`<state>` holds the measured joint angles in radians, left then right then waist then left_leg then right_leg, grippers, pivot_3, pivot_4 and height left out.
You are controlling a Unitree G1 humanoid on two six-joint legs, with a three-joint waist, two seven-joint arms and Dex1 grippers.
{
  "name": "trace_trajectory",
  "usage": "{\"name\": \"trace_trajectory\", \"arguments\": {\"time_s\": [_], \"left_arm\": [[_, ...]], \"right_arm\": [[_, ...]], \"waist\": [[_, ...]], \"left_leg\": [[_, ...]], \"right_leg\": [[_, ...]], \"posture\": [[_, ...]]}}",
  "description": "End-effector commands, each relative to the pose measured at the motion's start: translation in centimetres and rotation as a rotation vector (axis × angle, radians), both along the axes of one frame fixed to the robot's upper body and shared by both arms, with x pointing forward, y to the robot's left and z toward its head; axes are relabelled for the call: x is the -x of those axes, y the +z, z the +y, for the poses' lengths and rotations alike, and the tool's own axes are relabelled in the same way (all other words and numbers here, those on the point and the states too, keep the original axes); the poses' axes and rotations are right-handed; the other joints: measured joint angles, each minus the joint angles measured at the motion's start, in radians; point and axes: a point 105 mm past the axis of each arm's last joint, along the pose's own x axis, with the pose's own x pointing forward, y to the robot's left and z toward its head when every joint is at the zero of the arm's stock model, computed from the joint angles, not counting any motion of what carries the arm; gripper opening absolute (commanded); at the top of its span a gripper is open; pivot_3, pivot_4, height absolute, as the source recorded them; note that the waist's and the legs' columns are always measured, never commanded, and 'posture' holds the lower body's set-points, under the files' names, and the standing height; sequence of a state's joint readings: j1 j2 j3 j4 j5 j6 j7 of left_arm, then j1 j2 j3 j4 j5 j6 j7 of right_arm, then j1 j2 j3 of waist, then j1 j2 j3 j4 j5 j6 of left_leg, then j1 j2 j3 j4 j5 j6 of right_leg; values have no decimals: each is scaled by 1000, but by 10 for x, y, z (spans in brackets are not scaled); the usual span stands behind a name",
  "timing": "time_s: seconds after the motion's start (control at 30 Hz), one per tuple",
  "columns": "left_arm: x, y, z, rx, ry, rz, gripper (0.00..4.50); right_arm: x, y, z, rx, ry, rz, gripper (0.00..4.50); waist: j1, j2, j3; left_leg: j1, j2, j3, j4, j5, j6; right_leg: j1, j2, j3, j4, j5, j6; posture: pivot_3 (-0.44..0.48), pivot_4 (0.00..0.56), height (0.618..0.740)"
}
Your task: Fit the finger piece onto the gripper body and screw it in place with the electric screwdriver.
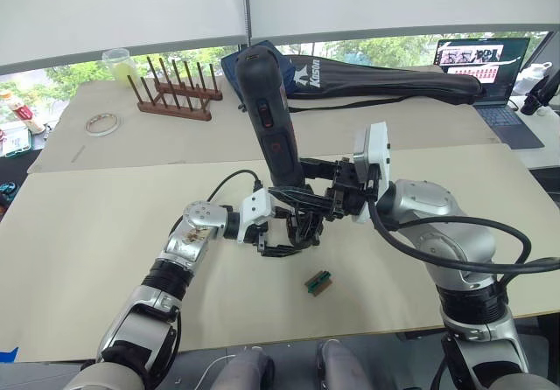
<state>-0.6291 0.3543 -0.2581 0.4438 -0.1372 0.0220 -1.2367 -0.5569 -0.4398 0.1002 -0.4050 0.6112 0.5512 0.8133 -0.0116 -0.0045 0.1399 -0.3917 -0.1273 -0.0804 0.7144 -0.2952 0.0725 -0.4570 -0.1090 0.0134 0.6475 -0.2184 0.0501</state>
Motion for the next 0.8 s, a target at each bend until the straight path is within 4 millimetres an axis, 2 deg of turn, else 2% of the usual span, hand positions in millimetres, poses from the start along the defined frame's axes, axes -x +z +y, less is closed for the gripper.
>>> {"name": "trace_trajectory", "arguments": {"time_s": [0.03, 0.8], "left_arm": [[0, 13, -2, 16, -17, -55, 4500], [1, 13, -2, 18, -15, -52, 4500]], "right_arm": [[3, 6, -1, -27, 2, -23, 1959], [3, 11, 0, -33, 5, -27, 1959]], "waist": [[0, 0, 0], [0, 0, 0]], "left_leg": [[0, 0, 0, 0, 0, 0], [0, 0, 0, 0, 0, 0]], "right_leg": [[0, 0, 0, 0, 0, 0], [0, 0, 0, 0, 0, 0]], "posture": [[0, 150, 740], [0, 150, 740]]}}
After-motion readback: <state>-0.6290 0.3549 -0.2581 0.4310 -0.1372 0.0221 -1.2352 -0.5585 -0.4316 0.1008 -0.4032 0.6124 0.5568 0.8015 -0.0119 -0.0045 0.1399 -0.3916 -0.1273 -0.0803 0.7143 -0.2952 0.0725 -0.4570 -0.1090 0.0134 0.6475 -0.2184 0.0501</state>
